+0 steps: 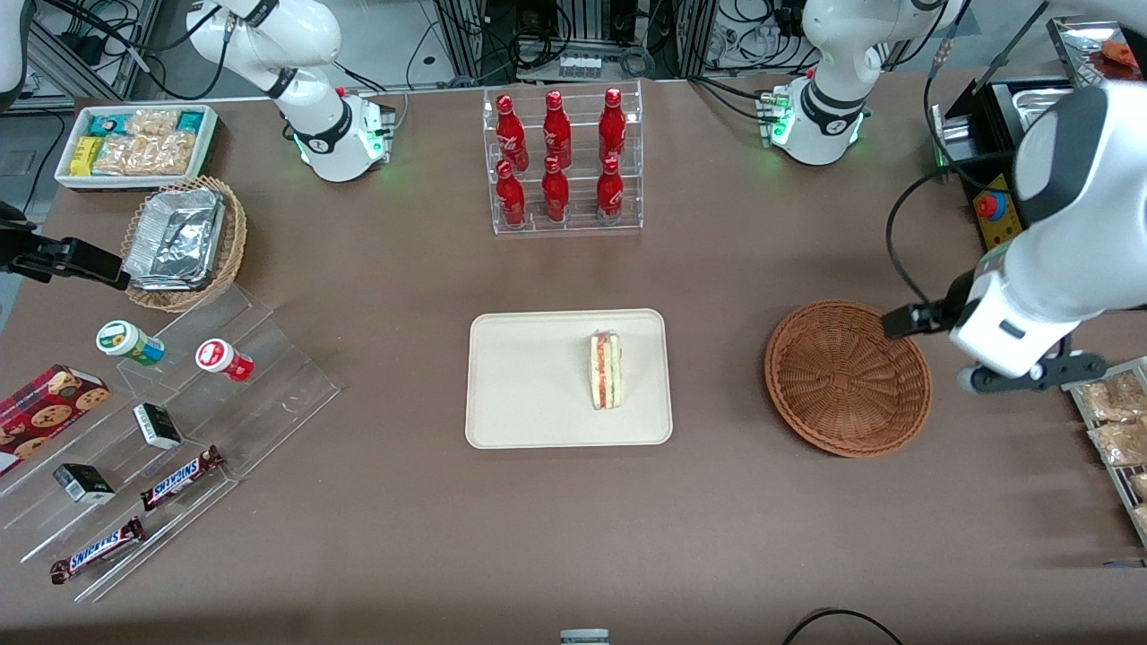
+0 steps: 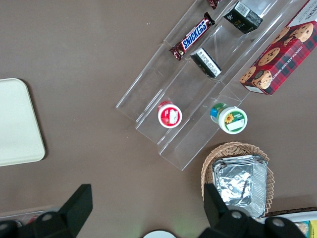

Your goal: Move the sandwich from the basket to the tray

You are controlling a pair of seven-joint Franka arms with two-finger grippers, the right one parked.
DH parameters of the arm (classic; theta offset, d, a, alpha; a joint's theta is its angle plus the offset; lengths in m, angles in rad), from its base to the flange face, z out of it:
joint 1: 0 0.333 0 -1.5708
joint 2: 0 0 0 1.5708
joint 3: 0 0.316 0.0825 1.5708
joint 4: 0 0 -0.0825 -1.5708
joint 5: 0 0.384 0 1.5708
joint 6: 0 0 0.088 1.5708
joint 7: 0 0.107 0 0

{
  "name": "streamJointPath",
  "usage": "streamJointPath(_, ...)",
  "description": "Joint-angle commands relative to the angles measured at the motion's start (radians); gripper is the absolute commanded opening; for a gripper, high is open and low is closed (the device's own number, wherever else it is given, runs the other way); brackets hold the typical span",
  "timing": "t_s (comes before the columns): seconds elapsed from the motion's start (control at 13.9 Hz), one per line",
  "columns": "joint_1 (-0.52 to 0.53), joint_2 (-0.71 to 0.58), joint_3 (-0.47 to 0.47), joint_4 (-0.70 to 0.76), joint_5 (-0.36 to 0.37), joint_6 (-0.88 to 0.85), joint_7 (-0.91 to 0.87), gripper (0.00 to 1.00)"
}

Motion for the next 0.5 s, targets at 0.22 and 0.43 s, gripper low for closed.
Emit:
streamJointPath(0.22, -0.135, -0.139, 0.274, -0.045, -0.073, -0.118, 0.238, 1.00)
streamJointPath(0.43, -0.184, -0.196, 0.339, -0.115, -0.073, -0.164, 0.238, 1.00)
